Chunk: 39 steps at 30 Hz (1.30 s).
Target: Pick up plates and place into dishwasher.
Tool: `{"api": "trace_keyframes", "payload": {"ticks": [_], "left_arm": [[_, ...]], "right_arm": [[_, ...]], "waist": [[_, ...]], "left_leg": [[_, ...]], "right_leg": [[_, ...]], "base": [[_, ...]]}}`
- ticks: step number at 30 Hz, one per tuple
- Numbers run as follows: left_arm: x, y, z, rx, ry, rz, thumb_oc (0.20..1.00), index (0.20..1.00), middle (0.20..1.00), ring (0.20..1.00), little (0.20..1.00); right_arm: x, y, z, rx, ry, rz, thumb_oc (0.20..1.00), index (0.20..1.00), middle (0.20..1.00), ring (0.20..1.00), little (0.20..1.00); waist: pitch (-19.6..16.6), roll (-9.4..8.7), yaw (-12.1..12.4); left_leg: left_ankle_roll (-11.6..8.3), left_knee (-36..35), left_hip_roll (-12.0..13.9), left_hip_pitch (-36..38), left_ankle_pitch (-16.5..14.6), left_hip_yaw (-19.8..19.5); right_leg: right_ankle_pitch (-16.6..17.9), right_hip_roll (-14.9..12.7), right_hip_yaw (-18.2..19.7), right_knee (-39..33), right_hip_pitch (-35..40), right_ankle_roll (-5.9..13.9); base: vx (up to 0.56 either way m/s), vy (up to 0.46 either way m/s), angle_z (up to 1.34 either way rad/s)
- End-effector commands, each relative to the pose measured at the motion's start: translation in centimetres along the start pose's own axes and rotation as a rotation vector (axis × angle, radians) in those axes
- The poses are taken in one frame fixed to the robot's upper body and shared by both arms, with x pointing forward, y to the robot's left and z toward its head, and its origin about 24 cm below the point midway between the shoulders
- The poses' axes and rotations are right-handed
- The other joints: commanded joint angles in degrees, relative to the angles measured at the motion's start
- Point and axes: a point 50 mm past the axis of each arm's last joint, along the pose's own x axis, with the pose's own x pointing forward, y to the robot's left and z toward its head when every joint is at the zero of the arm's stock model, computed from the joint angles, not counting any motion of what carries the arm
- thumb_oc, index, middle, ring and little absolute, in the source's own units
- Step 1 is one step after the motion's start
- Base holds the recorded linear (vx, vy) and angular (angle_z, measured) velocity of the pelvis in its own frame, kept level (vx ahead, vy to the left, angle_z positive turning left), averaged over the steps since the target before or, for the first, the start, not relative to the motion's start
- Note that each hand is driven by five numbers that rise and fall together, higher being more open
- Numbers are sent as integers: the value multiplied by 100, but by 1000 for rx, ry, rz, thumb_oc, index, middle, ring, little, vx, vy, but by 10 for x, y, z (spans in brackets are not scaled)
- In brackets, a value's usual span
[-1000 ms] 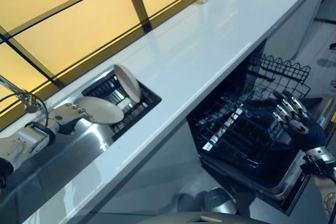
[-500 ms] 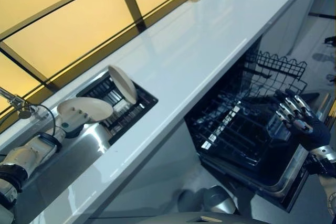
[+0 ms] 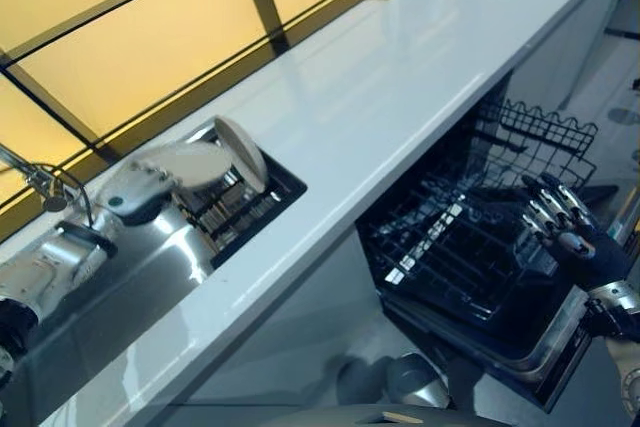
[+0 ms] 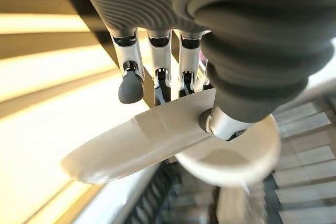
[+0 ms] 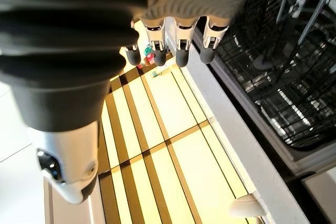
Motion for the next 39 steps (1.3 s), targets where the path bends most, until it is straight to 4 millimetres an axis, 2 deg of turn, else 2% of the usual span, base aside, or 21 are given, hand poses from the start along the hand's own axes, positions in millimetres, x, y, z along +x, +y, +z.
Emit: {"api": "trace_keyframes", "payload": {"ticks": [1,8,10,13,17,20,24,29,35,38,39], "left_arm": [[3,64,-52,85,146,217,200,200,200,200,200],[4,109,-64,52,175,399,200,200,200,200,200],[3,113,-64,24,189,436,200,200,200,200,200],[2,120,-61,-125,211,549,200,200,200,200,200],[0,119,-45,-322,178,656,200,200,200,200,200],[-2,120,-23,-546,113,713,200,200,200,200,200],[-5,114,3,-891,30,750,200,200,200,200,200],[0,107,34,-1426,-133,764,200,200,200,200,200],[14,104,68,-1859,-334,754,200,200,200,200,200],[19,104,81,-2066,-480,746,200,200,200,200,200],[22,106,89,-2184,-555,742,200,200,200,200,200]], "right_arm": [[13,21,7,4,-124,76,1000,1000,1000,1000,1000],[25,27,9,-34,-189,55,1000,1000,1000,1000,1000],[28,28,12,-50,-215,45,1000,1000,1000,1000,1000],[35,28,22,-108,-292,-10,1000,1000,1000,1000,1000],[42,25,40,-198,-416,-131,1000,1000,1000,1000,1000],[43,20,57,-255,-505,-263,1000,1000,1000,1000,1000],[35,10,67,-299,-578,-384,1000,1000,1000,1000,1000],[28,5,80,-342,-656,-475,1000,1000,1000,1000,1000],[27,8,100,-404,-778,-516,1000,1000,1000,1000,1000],[30,14,112,-421,-848,-492,1000,1000,1000,1000,1000],[32,17,115,-400,-863,-451,1000,1000,1000,1000,1000]], "waist": [[-466,-311,174],[-640,-437,502],[-662,-457,557],[-711,-530,705],[-777,-626,890],[-833,-701,1014],[-849,-754,1039],[-836,-796,1003],[-774,-802,935],[-745,-780,918],[-735,-782,906]], "left_leg": [[307,705,-52,-450,-508,-175],[294,609,-20,-435,-460,-330],[294,605,-19,-445,-455,-361],[313,578,-31,-456,-460,-457],[326,527,-58,-480,-466,-593],[343,457,-100,-469,-483,-704],[373,384,-146,-446,-511,-773],[403,297,-195,-431,-516,-805],[475,346,-244,-443,-594,-738],[515,367,-272,-431,-651,-699],[522,376,-284,-430,-666,-697]], "right_leg": [[641,12,-353,-1004,255,237],[702,83,-467,-1235,404,208],[702,89,-481,-1252,420,201],[690,110,-505,-1287,458,178],[666,112,-597,-1308,494,153],[657,113,-632,-1325,511,149],[681,120,-590,-1341,504,167],[767,139,-475,-1328,461,188],[828,126,-375,-1186,347,215],[828,121,-322,-1145,316,208],[840,115,-296,-1140,311,211]], "base": [[-88,-7,18],[-94,16,16],[-84,19,16],[-107,26,19],[-98,27,19],[-76,31,17],[-84,33,12],[-89,18,0],[-75,12,-12],[-60,25,-7],[-50,8,-12]]}}
